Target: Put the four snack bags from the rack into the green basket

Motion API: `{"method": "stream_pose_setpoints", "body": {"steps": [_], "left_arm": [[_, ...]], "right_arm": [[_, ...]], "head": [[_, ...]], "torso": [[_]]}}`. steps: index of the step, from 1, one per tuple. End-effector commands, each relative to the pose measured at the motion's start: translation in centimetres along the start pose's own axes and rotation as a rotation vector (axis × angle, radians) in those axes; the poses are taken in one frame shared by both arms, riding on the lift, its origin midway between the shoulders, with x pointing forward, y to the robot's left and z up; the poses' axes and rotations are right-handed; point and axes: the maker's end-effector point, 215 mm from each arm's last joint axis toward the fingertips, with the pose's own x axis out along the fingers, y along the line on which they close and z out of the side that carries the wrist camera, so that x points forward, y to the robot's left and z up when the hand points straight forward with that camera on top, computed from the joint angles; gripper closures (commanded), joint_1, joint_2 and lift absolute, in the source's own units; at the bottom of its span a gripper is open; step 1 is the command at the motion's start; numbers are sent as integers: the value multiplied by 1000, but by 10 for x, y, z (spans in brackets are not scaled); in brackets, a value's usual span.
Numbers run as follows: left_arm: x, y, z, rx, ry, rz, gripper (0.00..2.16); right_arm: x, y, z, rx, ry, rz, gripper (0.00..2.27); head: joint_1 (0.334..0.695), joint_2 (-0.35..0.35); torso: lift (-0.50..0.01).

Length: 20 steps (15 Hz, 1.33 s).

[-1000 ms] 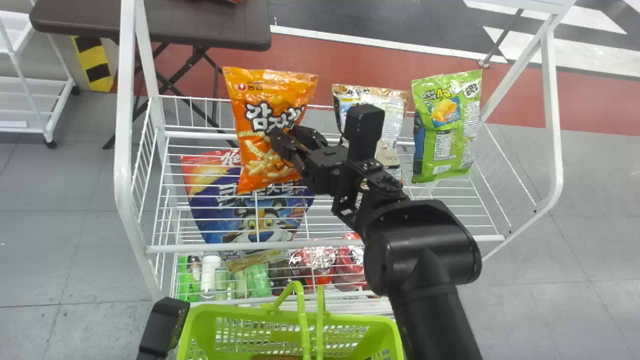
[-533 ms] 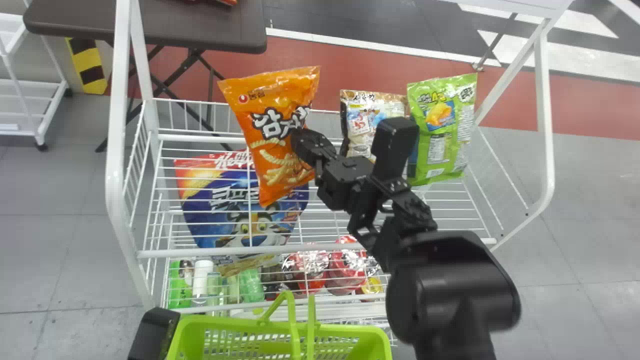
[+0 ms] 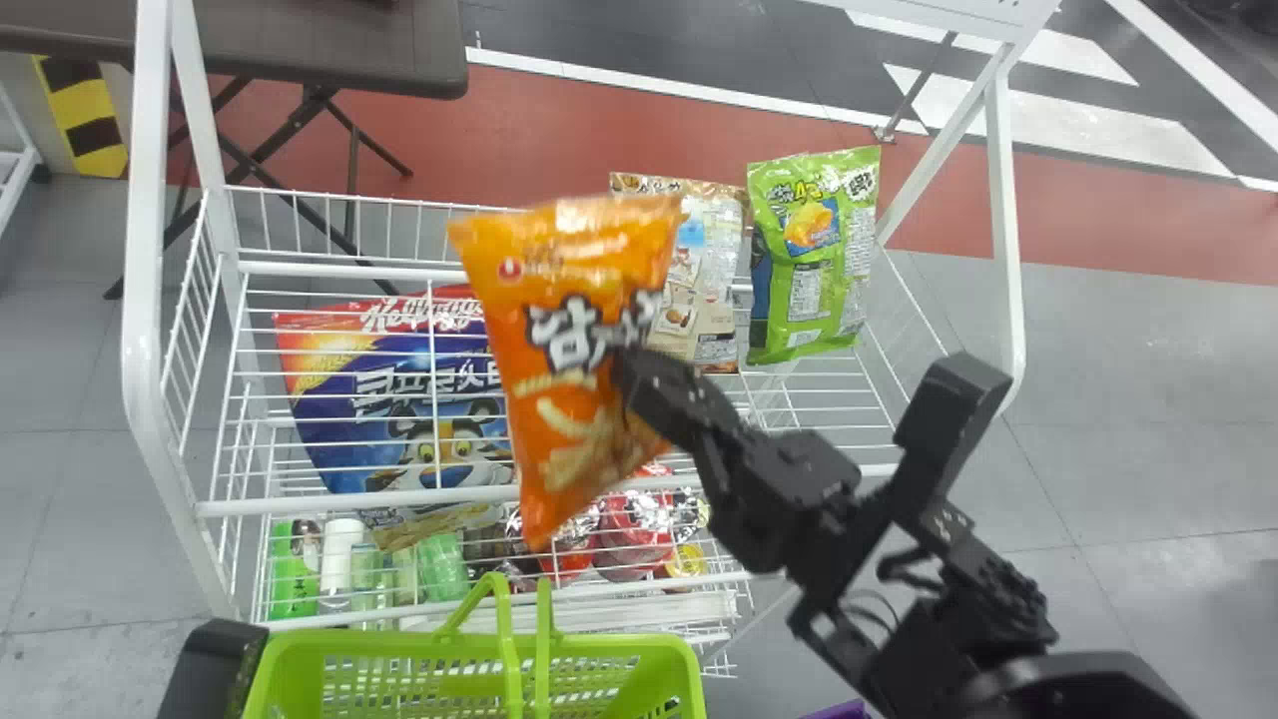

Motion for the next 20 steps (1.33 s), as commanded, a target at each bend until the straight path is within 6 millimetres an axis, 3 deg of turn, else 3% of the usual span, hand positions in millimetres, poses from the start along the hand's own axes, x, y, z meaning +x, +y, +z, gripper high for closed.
{"method": "stream_pose_setpoints", "body": {"steps": [1, 4, 6, 8, 10, 13, 16, 20], "left_arm": [[-1, -2, 2, 11, -11, 4, 2064], [-2, -5, 5, 18, -14, 4, 2064], [-2, -5, 8, 25, -21, 3, 2064], [-3, -4, 10, 28, -20, 7, 2064], [-3, -2, 13, 33, -19, 18, 2064], [-1, 0, 13, 34, -12, 25, 2064], [1, -3, 12, 29, -7, 21, 2064], [4, -4, 11, 30, -2, 16, 2064]], "right_arm": [[-38, -15, -35, 26, 101, -70, 1865], [-81, -52, -88, 153, 272, -156, 1865], [-105, -66, -129, 253, 370, -190, 1899], [-115, -73, -157, 312, 418, -200, 1922], [-125, -46, -189, 428, 494, -133, 1922], [-129, 3, -216, 548, 575, -24, 1922], [-122, 29, -222, 565, 591, 34, 1922], [-95, 49, -209, 526, 518, 97, 1922]], "head": [[695, -350], [695, -350], [695, -350], [695, -350], [695, -350], [695, -350], [695, -350], [695, -350]], "torso": [[-6], [-6], [-6], [-6], [-6], [-6], [-6], [-6]]}}
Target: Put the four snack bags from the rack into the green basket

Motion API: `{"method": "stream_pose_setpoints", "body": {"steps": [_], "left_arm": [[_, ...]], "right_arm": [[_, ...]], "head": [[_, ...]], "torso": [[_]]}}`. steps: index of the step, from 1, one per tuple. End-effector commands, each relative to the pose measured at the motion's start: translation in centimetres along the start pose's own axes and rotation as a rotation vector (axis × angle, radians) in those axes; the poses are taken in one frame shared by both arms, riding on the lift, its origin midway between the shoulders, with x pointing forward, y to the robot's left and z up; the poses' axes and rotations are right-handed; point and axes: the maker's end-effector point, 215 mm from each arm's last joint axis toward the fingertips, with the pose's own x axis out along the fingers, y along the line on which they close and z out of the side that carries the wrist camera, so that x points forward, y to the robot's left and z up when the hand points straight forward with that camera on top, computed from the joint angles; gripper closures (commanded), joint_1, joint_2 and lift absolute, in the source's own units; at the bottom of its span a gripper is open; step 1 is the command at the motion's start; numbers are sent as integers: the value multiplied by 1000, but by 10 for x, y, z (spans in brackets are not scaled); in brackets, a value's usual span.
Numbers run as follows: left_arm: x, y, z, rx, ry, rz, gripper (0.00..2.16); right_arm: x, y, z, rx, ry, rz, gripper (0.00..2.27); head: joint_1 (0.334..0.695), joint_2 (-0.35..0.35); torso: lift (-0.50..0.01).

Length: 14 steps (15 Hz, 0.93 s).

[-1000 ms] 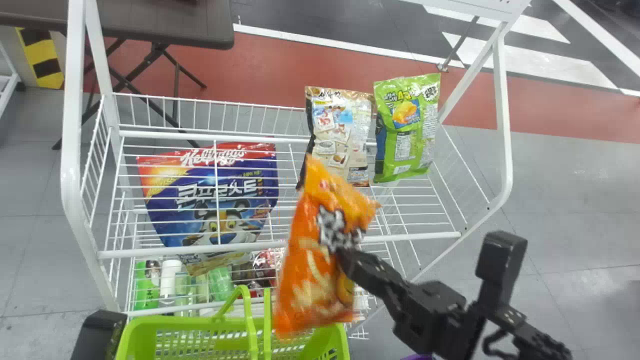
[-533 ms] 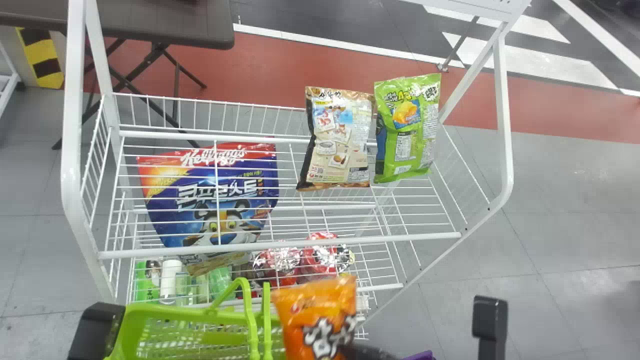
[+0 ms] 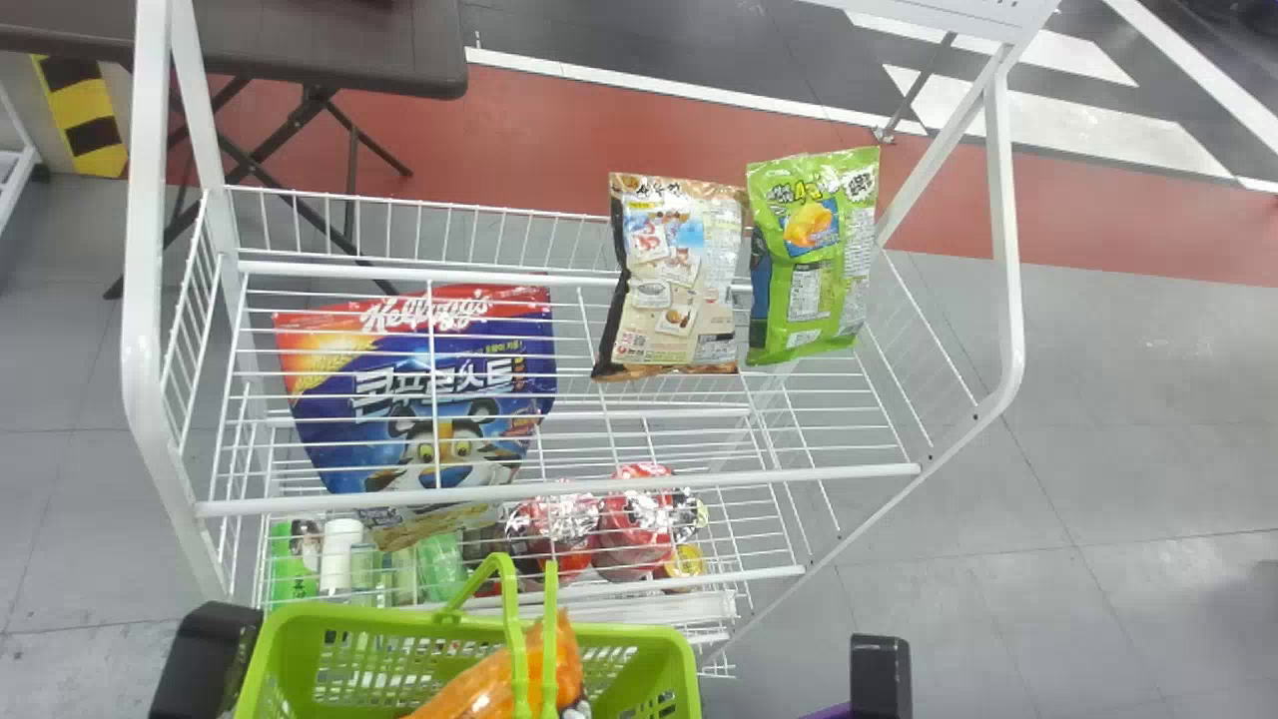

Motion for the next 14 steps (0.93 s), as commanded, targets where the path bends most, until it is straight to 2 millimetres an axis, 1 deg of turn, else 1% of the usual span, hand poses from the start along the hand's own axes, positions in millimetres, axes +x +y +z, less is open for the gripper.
{"method": "stream_pose_setpoints", "body": {"steps": [1, 2, 3, 5, 6, 8, 12, 13, 14], "left_arm": [[3, -2, -1, 1, 6, -8, 2064], [4, -3, -2, 1, 8, -9, 2064], [5, -3, -2, 1, 9, -10, 2064], [4, -3, -1, 3, 8, -9, 2064], [4, -3, -1, 6, 7, -9, 2064], [8, -3, 0, 8, 15, -10, 2064], [12, -3, -1, 10, 25, -15, 2064], [12, -3, -1, 11, 24, -13, 2064], [12, -3, -1, 10, 24, -14, 2064]], "right_arm": [[14, 13, 9, -32, -40, 36, 1919], [20, 13, 6, -33, -33, 36, 1899], [23, 10, 6, -35, -28, 31, 1568], [26, 3, 3, -27, -17, 26, 225], [26, 6, 3, -28, -15, 48, 218], [27, 21, -5, -22, 4, 113, 208], [31, 36, -16, -16, 27, 182, 205], [31, 37, -13, -23, 18, 186, 205], [31, 31, -7, -30, -1, 174, 205]], "head": [[695, -350], [695, -350], [695, -350], [695, -350], [695, -350], [695, -350], [695, -350], [695, -350], [695, -350]], "torso": [[-6], [-6], [-6], [-6], [-6], [-6], [-6], [-6], [-6]]}}
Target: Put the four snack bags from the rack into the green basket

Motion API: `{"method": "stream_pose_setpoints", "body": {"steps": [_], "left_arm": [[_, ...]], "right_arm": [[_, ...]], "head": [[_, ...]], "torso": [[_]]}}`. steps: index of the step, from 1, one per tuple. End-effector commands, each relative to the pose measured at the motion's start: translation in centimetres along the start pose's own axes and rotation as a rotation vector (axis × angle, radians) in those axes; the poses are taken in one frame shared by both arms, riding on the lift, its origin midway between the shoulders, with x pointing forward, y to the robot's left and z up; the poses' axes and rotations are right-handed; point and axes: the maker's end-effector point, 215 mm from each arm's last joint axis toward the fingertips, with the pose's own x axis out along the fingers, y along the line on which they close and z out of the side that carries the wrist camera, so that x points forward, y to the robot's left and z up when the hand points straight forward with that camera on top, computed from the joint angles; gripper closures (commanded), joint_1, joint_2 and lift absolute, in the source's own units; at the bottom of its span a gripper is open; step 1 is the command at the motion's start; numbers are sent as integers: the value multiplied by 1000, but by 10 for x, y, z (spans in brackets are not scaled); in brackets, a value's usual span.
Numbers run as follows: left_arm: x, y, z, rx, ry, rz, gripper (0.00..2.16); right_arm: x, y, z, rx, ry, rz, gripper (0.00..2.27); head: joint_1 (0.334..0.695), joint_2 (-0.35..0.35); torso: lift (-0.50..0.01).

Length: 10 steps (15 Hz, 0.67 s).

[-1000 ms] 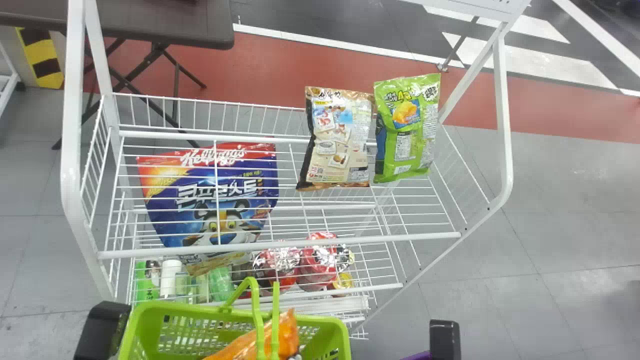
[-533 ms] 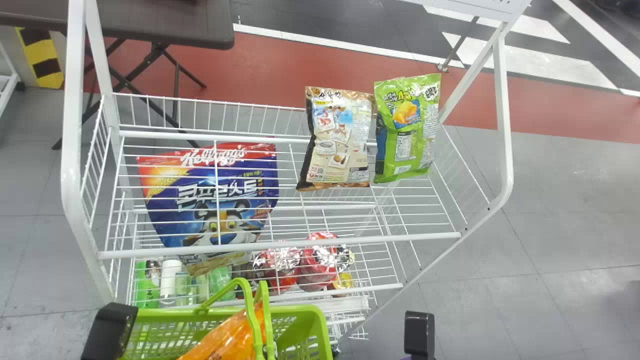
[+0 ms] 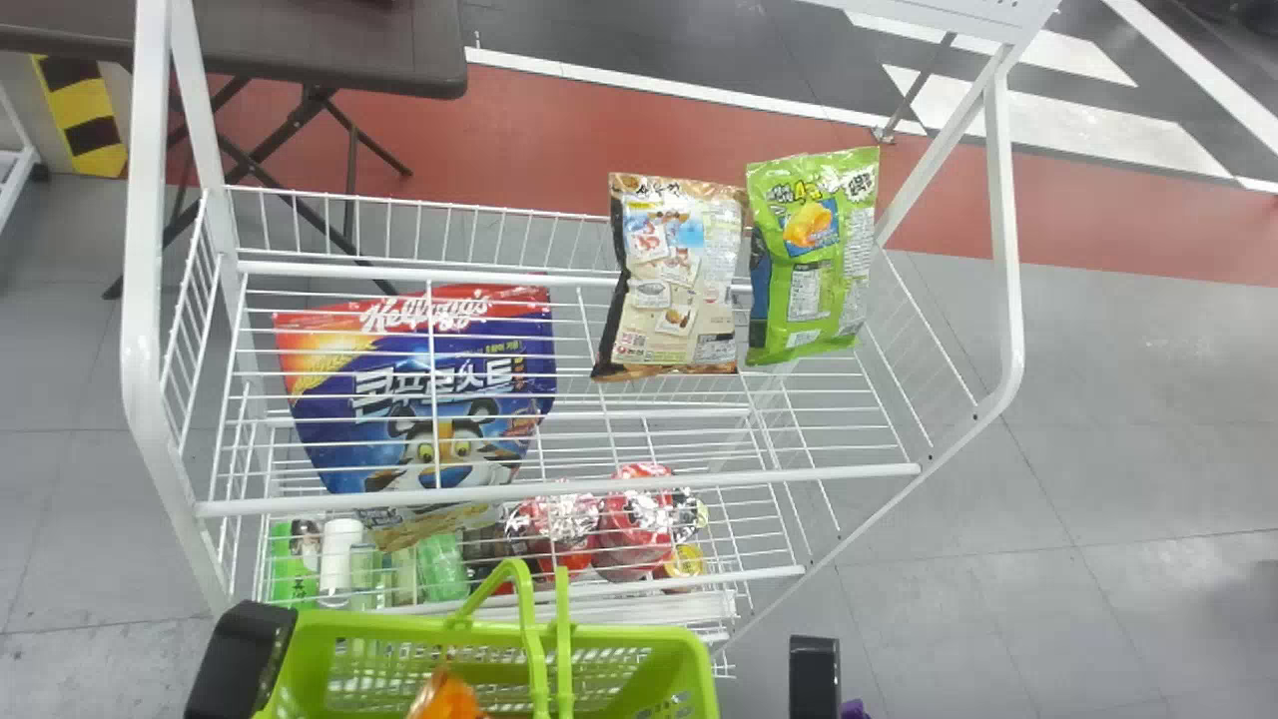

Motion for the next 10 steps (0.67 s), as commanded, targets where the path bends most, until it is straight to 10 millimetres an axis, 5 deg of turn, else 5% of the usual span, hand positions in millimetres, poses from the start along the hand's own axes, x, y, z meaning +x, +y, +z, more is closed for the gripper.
{"method": "stream_pose_setpoints", "body": {"steps": [1, 5, 10], "left_arm": [[-1, -1, -1, 0, -1, 1, 2064], [0, -2, -3, -4, 1, -1, 2064], [2, -1, -4, -1, 6, 5, 2064]], "right_arm": [[-7, -13, 16, -27, -46, -37, 205], [-47, -48, 113, -221, -311, -166, 93], [-109, -55, 286, -542, -770, -396, 110]], "head": [[695, -350], [695, -350], [695, -350]], "torso": [[-6], [-6], [-6]]}}
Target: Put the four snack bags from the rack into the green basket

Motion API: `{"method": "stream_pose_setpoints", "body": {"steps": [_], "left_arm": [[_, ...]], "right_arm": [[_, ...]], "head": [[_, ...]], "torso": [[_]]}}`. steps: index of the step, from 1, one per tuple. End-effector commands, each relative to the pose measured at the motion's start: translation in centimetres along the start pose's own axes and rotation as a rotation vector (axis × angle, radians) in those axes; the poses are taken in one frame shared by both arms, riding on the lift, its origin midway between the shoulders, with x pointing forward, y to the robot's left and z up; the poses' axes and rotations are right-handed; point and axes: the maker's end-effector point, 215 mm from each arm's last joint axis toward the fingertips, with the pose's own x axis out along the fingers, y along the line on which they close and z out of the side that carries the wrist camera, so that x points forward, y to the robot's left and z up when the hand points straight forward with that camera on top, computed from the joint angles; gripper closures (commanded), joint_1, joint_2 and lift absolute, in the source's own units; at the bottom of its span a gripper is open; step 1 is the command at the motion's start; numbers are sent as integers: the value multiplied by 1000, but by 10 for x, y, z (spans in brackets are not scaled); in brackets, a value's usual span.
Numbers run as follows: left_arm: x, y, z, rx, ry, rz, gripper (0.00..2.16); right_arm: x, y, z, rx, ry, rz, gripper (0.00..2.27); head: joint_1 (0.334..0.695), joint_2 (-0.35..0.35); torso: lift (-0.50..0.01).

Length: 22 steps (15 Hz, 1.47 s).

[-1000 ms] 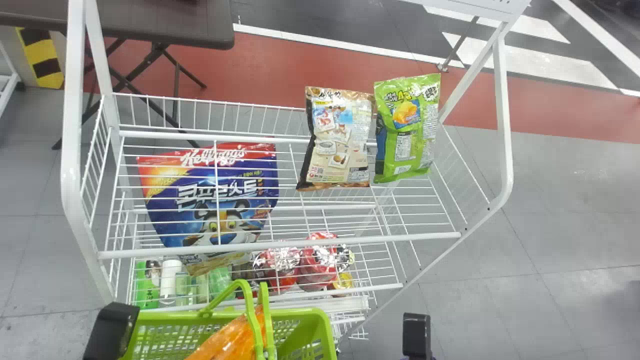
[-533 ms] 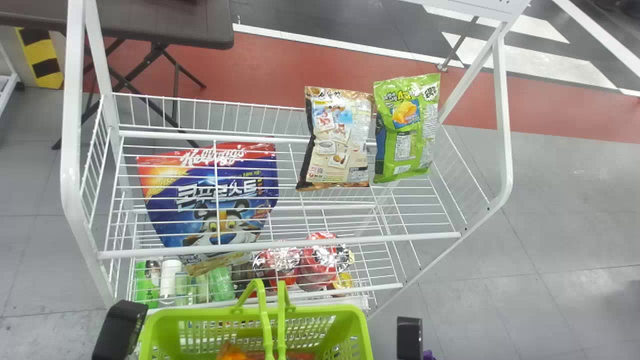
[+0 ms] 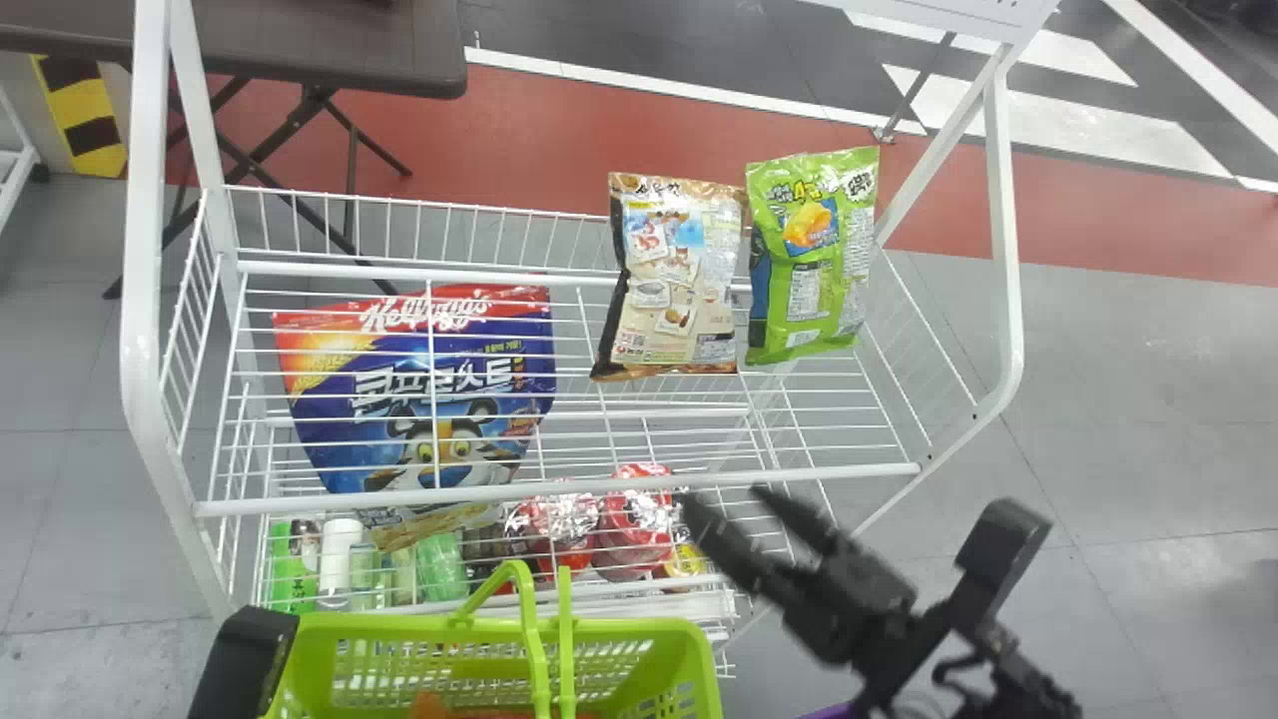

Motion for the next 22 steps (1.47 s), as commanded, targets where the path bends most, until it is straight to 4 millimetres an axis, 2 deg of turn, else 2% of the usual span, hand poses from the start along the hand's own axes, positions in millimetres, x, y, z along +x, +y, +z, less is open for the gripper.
{"method": "stream_pose_setpoints", "body": {"steps": [1, 2, 4, 6, 7, 8, 11, 12, 13, 14, 15, 17, 22], "left_arm": [[0, 2, 0, 0, 3, 7, 2064], [-1, 3, -1, 0, 4, 14, 2064], [-3, 9, -1, -3, 4, 32, 2064], [-8, 10, 1, -7, -3, 38, 2064], [-12, 11, 1, -12, -7, 43, 2064], [-15, 13, 2, -25, -10, 49, 2064], [-21, 15, 13, -31, -4, 50, 2064], [-21, 15, 18, -27, -4, 49, 2064], [-22, 15, 19, -25, -3, 50, 2064], [-22, 15, 20, -22, -2, 50, 2064], [-22, 15, 21, -22, -1, 50, 2064], [-23, 16, 22, -23, 1, 51, 2064], [-23, 14, 20, -26, 1, 44, 2064]], "right_arm": [[44, -27, 57, -121, -135, -82, 110], [68, -39, 72, -152, -149, -115, 110], [115, -53, 89, -165, -125, -138, 110], [158, -56, 93, -171, -79, -136, 110], [176, -55, 89, -172, -49, -124, 113], [184, -55, 80, -157, -22, -106, 124], [194, -53, 57, -139, 39, -46, 164], [196, -52, 48, -132, 64, -44, 296], [198, -50, 43, -134, 77, -39, 721], [198, -49, 42, -134, 80, -40, 1561], [198, -48, 40, -128, 83, -38, 1916], [192, -43, 37, -135, 78, -28, 2020], [160, -31, 54, -139, 25, -28, 2047]], "head": [[695, -350], [695, -350], [695, -350], [695, -350], [695, -350], [695, -350], [695, -350], [695, -350], [695, -350], [695, -350], [695, -350], [695, -350], [695, -350]], "torso": [[-6], [-6], [-6], [-6], [-6], [-6], [-6], [-6], [-6], [-6], [-6], [-6], [-6]]}}
